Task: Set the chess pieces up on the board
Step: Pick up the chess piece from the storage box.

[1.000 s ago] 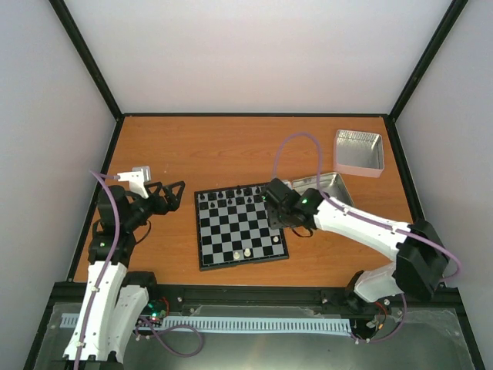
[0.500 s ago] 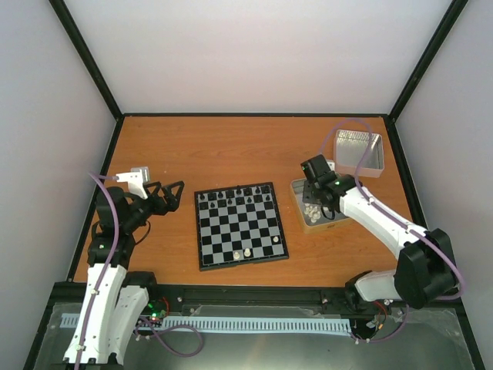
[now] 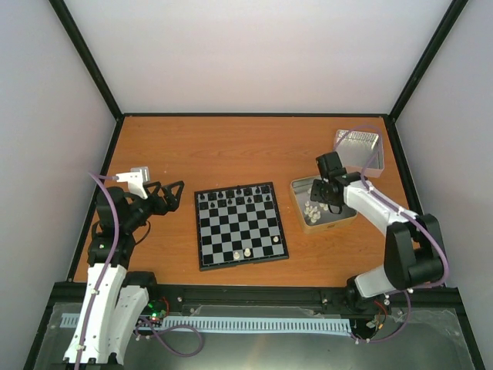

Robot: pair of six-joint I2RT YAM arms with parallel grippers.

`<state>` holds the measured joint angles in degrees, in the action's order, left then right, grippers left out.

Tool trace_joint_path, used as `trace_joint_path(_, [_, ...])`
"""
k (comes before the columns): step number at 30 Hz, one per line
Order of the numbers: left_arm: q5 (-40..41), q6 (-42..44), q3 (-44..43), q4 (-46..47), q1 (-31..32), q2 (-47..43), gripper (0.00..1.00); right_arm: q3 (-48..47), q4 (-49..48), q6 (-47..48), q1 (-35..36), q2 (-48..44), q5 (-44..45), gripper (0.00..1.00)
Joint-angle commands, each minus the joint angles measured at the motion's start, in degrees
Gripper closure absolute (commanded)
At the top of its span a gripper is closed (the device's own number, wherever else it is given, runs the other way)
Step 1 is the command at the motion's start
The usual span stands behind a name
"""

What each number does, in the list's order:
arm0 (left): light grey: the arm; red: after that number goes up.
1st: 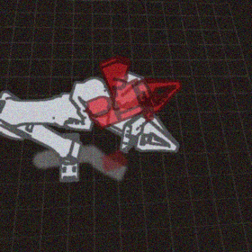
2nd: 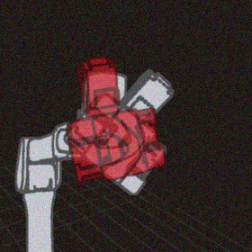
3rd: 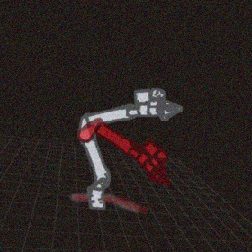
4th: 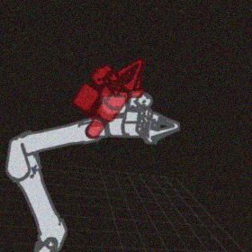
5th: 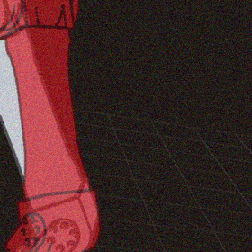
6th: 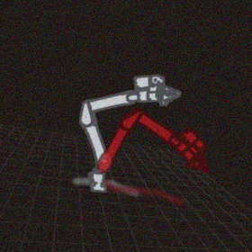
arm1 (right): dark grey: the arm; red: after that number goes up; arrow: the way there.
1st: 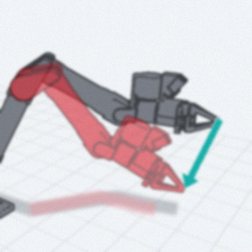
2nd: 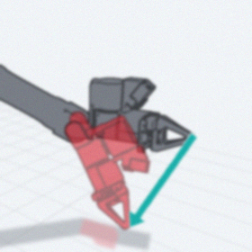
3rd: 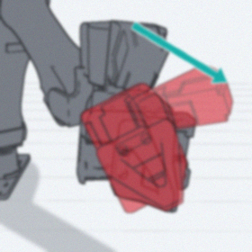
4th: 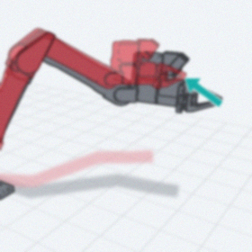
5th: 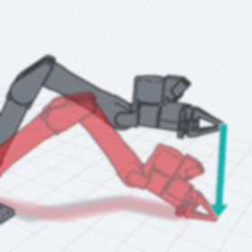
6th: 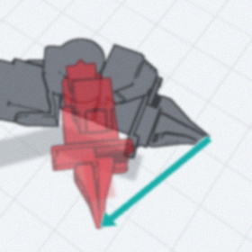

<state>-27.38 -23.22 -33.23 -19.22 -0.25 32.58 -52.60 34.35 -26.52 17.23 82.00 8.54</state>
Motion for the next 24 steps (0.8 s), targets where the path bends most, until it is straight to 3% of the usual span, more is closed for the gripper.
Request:
trace_joint_path(1, [0.48, 0.37, -0.87, 0.3, 0.25, -0.18, 0.0, -2.04, -0.41, 2.05, -1.18, 4.8, -3.34, 0.53])
trace_joint_path(16, [-0.24, 0.23, -0.59, 0.83, 0.25, 0.51, 0.0, -6.07, -0.49, 5.09, -1.25, 12.02, -3.22, 0.59])
trace_joint_path(24, [-0.04, 0.28, -0.75, 0.68, 0.25, 1.31, 0.0, -12.22, -1.13, 5.46, -1.26, 18.04, 2.91, 0.66])
